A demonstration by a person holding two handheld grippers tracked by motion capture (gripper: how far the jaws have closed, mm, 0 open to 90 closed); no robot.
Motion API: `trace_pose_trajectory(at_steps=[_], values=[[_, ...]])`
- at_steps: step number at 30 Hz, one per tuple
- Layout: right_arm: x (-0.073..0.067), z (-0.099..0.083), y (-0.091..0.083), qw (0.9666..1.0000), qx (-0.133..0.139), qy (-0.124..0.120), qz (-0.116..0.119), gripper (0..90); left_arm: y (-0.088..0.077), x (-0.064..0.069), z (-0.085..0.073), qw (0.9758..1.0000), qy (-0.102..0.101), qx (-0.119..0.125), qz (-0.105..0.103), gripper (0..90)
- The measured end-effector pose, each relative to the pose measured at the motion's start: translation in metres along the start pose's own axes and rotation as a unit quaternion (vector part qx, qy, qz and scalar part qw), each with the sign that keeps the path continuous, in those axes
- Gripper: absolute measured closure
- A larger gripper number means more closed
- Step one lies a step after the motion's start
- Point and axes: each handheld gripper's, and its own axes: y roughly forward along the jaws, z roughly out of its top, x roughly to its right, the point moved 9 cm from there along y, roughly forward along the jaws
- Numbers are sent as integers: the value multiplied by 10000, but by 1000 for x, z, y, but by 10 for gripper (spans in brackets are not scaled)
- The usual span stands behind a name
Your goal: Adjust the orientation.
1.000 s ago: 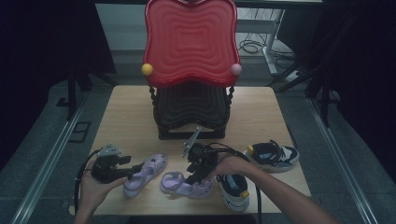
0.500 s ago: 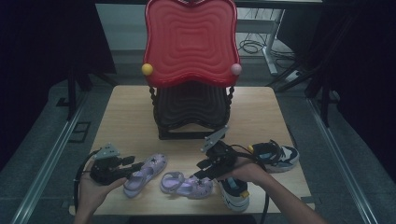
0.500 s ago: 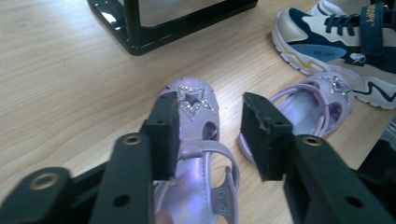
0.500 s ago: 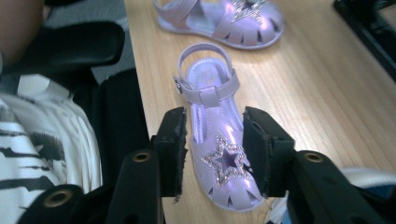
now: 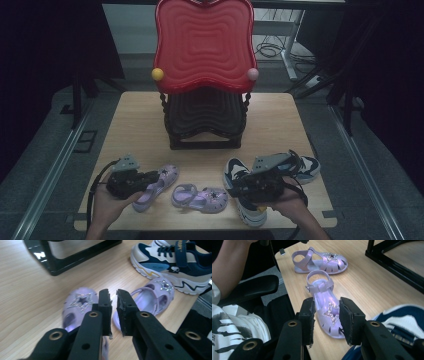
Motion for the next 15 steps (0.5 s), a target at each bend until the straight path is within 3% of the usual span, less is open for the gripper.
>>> trace_pose_trajectory(at_steps=[9,15], values=[[-11,-18,-9,9985,528,172,3,642,31,17,3,9990,123,-360,-225,876],[-14,-25,-11,9968,735,312,28,642,49,18,2,9978,146,-624,-168,883]])
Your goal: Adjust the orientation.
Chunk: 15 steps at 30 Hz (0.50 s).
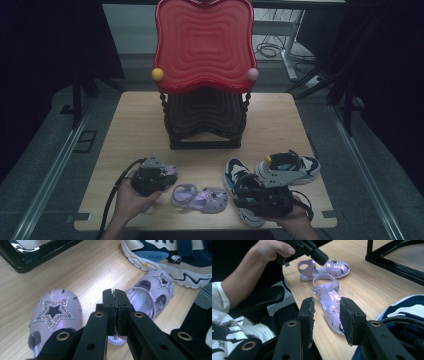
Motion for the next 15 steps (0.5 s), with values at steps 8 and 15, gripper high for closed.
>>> trace_pose_trajectory(at_steps=[8,15], values=[[0,-11,5,9999,-2,122,0,641,19,-1,-3,9993,46,-342,141,886],[-3,-10,6,9999,35,116,-9,641,28,-5,-4,9988,52,-442,218,892]])
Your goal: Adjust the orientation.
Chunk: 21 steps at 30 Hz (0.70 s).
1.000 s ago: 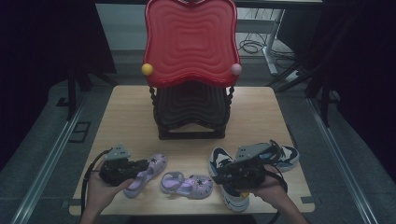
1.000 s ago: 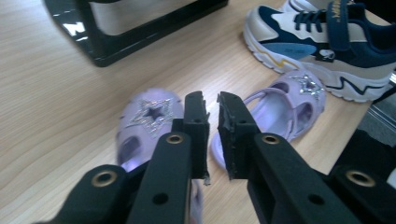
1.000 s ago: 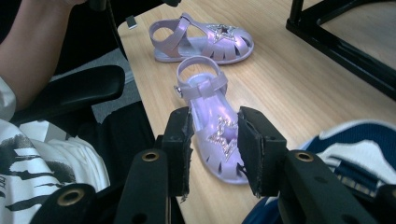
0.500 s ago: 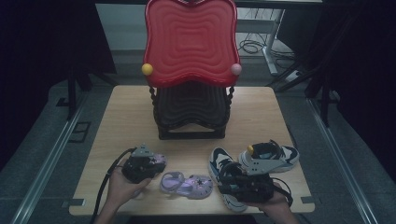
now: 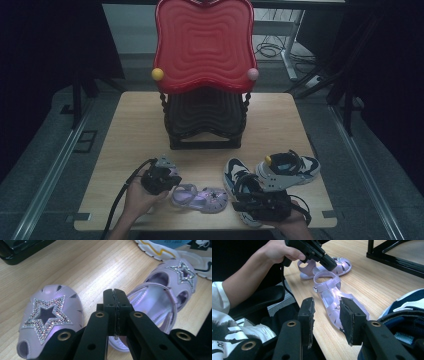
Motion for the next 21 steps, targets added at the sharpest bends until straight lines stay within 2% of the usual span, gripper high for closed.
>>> trace_pose_trajectory(at_steps=[4,10,21], values=[[-2,0,1,10000,-10,-18,-6,641,3,-3,-1,9999,40,-69,94,889],[-3,-3,1,10000,-46,-29,-34,643,8,1,-5,9996,116,-254,63,898],[1,-6,0,9998,-84,-20,-163,643,-1,16,-25,9988,126,-325,-336,899]])
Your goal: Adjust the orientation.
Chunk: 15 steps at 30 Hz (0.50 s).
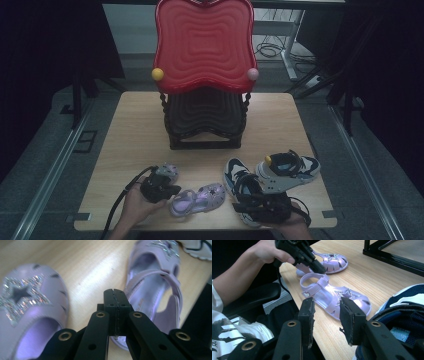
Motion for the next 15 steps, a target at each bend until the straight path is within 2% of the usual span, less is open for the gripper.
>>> trace_pose_trajectory(at_steps=[11,15], values=[[1,-1,2,10000,-19,-13,-37,643,-4,16,-16,9997,26,11,-231,898],[2,-1,2,10000,-16,-18,-58,643,-4,18,-18,9997,17,44,-245,898]])
